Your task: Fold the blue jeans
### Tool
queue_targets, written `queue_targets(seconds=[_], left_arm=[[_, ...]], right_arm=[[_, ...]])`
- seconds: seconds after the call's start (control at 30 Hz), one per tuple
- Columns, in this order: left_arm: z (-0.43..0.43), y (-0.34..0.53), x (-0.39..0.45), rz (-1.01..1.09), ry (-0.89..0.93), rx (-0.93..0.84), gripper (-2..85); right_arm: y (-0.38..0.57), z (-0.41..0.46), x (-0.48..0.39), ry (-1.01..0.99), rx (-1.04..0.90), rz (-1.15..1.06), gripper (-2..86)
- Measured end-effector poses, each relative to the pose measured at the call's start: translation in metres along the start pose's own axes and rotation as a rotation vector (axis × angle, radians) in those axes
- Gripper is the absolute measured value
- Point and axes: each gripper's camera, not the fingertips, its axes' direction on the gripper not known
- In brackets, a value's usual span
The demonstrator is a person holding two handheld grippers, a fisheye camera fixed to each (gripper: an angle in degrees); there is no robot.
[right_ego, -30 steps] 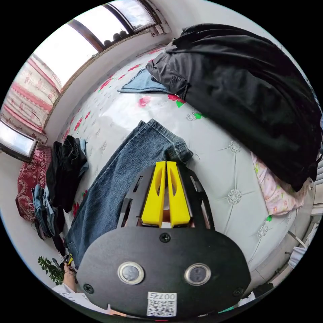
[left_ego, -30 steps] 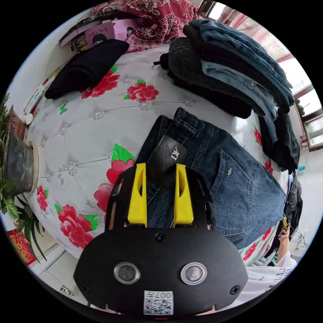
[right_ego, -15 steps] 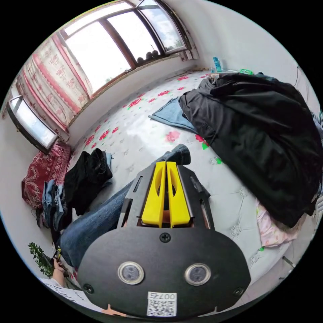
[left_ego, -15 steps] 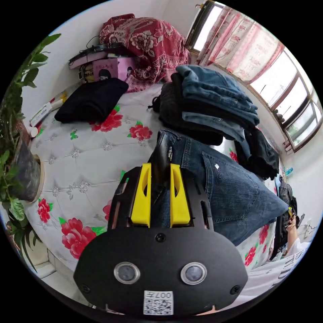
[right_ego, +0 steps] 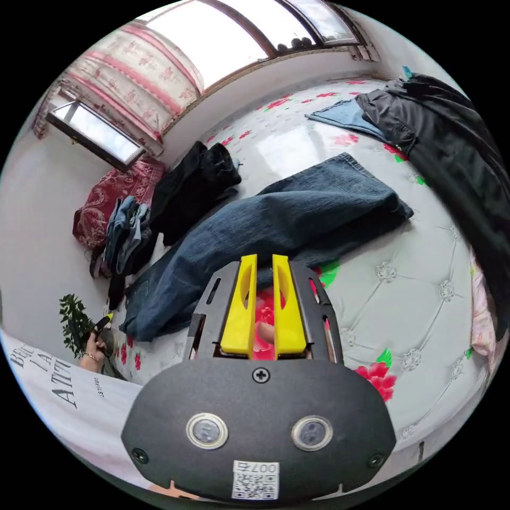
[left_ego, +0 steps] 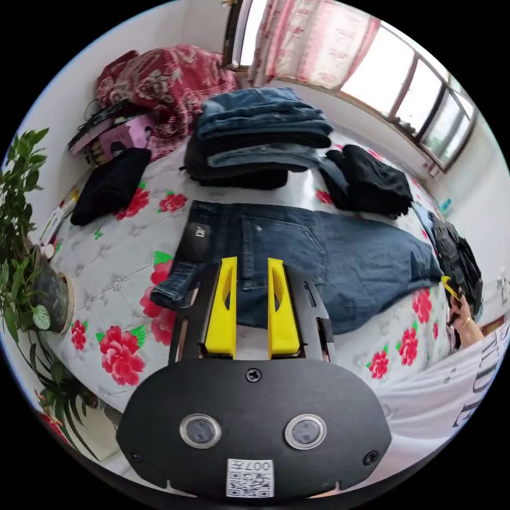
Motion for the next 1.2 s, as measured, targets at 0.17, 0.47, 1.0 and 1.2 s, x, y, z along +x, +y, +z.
queue_targets(seconds=[0.17,0.47,1.0,1.2], left_arm=[[0.053,0.019,0.082,0.185,0.223,-0.141,10.5],[0.086,0.003,0.151,0.496,0.072,-0.196,-0.5],[0.060,0.004,0.118,0.365,0.354,-0.180,0.4],[0.076,0.043,0.172,0.575,0.301,-0.259,10.6]], right_arm=[[0.035,0.109,-0.110,-0.246,-0.310,-0.320,6.1],[0.048,0.196,-0.188,-0.230,-0.490,-0.510,6.3],[0.085,0.266,-0.261,-0.340,-0.627,-0.740,4.1],[0.093,0.225,-0.201,-0.470,-0.683,-0.633,4.7]])
